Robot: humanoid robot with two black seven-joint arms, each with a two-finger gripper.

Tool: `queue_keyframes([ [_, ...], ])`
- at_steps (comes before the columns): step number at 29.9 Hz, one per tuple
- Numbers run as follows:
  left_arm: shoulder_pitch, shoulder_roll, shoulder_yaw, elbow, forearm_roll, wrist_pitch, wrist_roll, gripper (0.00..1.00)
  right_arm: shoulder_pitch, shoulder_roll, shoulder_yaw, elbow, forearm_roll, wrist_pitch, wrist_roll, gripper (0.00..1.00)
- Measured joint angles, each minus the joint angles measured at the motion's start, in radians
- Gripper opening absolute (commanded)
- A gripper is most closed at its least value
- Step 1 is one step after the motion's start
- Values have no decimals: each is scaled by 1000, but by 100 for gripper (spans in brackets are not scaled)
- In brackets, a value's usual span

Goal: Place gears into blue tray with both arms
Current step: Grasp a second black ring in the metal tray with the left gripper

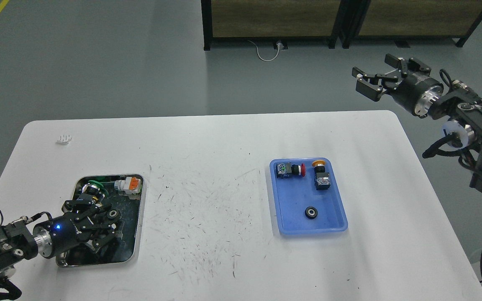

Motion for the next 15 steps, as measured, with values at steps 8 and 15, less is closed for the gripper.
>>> queue_keyframes([
  [8, -4, 3, 3, 2, 1, -35, 0, 26, 0, 0, 0, 0, 0, 0, 0, 100],
  [15, -18, 2, 5, 8, 2, -48, 2, 25, 0, 0, 0, 0, 0, 0, 0, 100],
])
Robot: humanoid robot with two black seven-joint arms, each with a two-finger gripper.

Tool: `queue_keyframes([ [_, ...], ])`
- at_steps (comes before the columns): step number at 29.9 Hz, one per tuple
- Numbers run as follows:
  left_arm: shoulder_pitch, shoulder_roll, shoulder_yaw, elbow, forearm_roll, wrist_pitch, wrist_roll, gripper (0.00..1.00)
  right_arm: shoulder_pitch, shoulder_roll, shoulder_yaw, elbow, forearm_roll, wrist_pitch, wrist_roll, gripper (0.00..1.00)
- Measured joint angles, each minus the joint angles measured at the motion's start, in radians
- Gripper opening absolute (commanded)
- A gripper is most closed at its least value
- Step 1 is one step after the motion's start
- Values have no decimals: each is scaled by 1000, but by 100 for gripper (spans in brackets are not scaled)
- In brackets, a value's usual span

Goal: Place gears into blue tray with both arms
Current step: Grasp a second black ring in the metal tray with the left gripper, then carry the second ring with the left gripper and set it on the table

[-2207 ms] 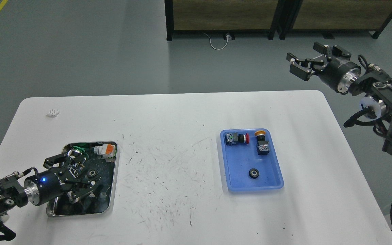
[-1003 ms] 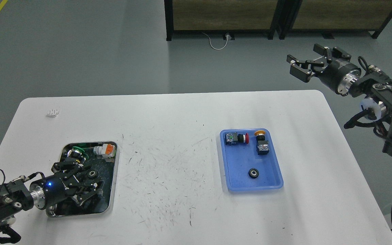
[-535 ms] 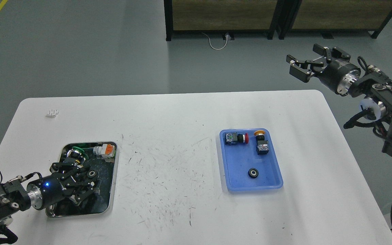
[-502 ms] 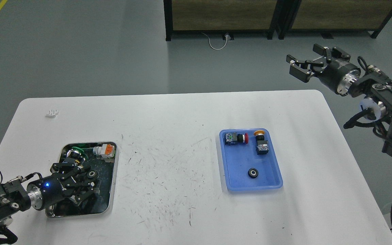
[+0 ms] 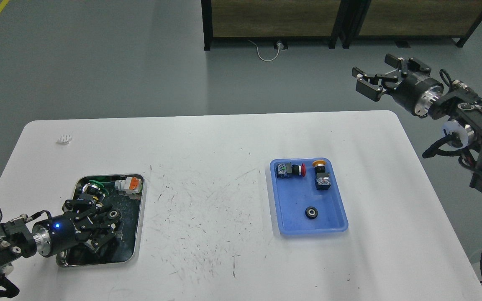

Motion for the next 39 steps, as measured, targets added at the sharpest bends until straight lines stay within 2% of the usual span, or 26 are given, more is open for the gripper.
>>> queue_keyframes([
  [11, -53, 13, -2, -18, -2, -27, -1, 26, -8, 2, -1, -11, -2, 0, 0, 100],
  [19, -100, 37, -2, -29, -1, -84, -2, 26, -12, 14, -3, -33, -3, 0, 0, 100],
  [27, -191, 64, -2, -93, -1, -121, -1, 26, -8, 33, -24, -52, -3, 0, 1, 100],
  [34, -267, 48, -2, -192, 8, -142, 38, 26, 2, 39, -25, -83, -3, 0, 1, 100],
  [39, -301, -19, -1, -224, 13, -142, 60, 26, 6, 37, -23, -96, -3, -1, 1, 100],
])
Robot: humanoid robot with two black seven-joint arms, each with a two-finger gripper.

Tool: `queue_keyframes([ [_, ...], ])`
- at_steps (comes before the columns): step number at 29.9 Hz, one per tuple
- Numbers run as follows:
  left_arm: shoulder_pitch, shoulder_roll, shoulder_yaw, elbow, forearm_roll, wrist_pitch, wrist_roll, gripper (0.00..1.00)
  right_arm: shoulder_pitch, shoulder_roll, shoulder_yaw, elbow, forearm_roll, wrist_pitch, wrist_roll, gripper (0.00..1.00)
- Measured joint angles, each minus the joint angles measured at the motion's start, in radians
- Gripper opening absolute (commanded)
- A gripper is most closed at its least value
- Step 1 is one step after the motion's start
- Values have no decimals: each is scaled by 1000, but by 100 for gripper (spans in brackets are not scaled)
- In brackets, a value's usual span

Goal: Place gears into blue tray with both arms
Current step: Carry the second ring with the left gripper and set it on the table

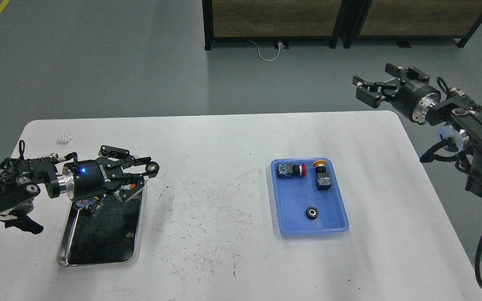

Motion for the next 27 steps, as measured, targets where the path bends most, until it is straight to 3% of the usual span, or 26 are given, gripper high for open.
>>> queue_keyframes([
  [12, -19, -190, 14, -1, 26, 17, 51, 26, 4, -16, 11, -20, 2, -11, 0, 100],
  [27, 16, -321, 164, 33, 42, 130, 86, 28, 55, -15, 15, -31, 12, -25, 3, 100],
])
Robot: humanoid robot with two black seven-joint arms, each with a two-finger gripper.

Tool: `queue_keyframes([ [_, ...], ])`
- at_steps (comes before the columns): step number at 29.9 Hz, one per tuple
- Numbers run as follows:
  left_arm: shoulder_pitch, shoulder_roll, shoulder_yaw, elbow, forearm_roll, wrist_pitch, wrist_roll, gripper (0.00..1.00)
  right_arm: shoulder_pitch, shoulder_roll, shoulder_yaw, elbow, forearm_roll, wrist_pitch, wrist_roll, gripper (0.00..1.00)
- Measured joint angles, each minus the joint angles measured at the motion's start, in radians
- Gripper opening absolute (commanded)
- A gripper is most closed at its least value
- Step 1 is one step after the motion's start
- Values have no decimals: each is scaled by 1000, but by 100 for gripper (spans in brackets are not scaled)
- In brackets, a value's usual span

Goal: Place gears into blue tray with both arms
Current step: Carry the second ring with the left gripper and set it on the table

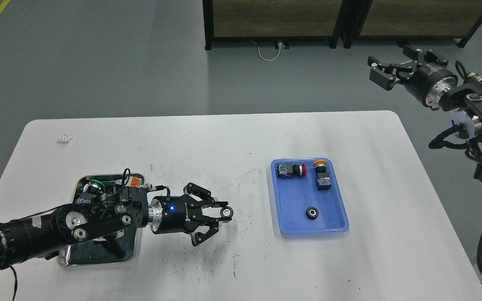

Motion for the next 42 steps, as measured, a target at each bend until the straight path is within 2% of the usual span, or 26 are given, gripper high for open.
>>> queue_keyframes([
  [16, 27, -120, 75, 151, 1, 44, 6, 34, 0, 15, -3, 0, -2, -8, -2, 100],
  [18, 30, -124, 76, 154, 0, 45, 6, 38, 0, 15, -3, 0, -2, -8, -2, 100],
  [24, 30, -127, 77, 154, -2, 50, 6, 63, -1, 14, -5, 0, -1, -8, -2, 100],
  [32, 28, -127, 47, 140, -17, 51, 3, 83, -4, 15, -6, -7, -1, -8, 0, 100],
  [36, 20, -106, -19, 88, -20, 51, 3, 88, -4, 15, -10, -12, -1, -8, 0, 100],
  [42, -8, -8, -149, 37, -20, 33, 13, 91, -5, 18, -18, -8, 0, -3, 0, 100],
])
